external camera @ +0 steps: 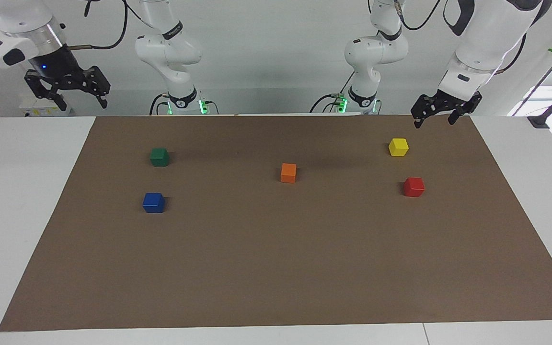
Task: Transfer red block to right arm and stack on blue block
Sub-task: 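Grasp the red cube with the left gripper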
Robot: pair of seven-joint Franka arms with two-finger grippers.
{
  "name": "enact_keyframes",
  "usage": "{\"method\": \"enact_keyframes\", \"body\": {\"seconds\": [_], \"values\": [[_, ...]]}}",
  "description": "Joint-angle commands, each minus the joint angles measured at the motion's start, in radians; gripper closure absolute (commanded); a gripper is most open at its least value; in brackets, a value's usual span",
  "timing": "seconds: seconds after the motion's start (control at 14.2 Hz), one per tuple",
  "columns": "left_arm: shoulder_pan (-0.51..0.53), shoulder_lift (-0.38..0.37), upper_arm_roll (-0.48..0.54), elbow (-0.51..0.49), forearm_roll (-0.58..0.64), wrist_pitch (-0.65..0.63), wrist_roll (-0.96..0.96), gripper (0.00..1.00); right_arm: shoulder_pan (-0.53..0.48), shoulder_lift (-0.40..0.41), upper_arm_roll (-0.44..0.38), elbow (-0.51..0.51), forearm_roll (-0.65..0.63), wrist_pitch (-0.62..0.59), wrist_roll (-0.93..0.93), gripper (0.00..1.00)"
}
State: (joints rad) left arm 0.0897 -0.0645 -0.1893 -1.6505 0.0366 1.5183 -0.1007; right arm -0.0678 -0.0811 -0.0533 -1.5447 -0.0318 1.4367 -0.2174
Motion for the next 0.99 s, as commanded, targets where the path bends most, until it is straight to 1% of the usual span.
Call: {"method": "enact_keyframes", "body": {"seconds": [0.0,0.14,0.21,0.28,0.35,0.42,0.49,0.56,0.71,0.85,0.92], "values": [[0.013,-0.028,0.001,-0.029,-0.011,0.028,0.006,0.0,-0.003,-0.011,0.001,-0.009,-0.007,0.027,0.021,0.0],[0.015,-0.031,0.001,-0.041,-0.012,0.037,0.006,0.0,-0.004,-0.011,0.001,-0.011,-0.007,0.024,0.018,0.0],[0.018,-0.047,0.002,-0.084,-0.012,0.074,0.004,0.0,-0.004,-0.011,0.0,-0.011,-0.007,0.025,0.02,0.0],[0.036,-0.084,0.002,-0.171,-0.014,0.165,0.003,0.0,-0.004,-0.011,0.0,-0.011,-0.007,0.027,0.021,0.0],[0.057,-0.13,0.002,-0.28,-0.012,0.278,0.007,0.0,0.002,-0.012,0.001,-0.015,-0.007,0.028,0.023,0.0],[0.079,-0.158,0.002,-0.375,-0.014,0.377,0.027,0.0,0.008,-0.014,0.001,-0.017,-0.008,0.027,0.024,0.0],[0.087,-0.161,0.002,-0.434,-0.014,0.44,0.054,0.0,0.008,-0.014,0.001,-0.017,-0.007,0.027,0.023,0.0],[0.093,-0.158,0.002,-0.46,-0.014,0.472,0.079,0.0,0.008,-0.014,0.001,-0.018,-0.007,0.028,0.021,0.0],[0.116,-0.126,0.004,-0.488,-0.014,0.509,0.166,0.0,0.009,-0.016,0.001,-0.026,-0.007,0.048,0.018,0.0],[0.142,-0.054,0.007,-0.509,-0.014,0.583,0.249,0.0,0.009,-0.019,0.001,-0.032,-0.007,0.047,0.0,0.0],[0.143,-0.02,0.007,-0.524,-0.014,0.606,0.254,0.0,0.008,-0.02,0.001,-0.037,-0.007,0.045,-0.041,0.0]]}}
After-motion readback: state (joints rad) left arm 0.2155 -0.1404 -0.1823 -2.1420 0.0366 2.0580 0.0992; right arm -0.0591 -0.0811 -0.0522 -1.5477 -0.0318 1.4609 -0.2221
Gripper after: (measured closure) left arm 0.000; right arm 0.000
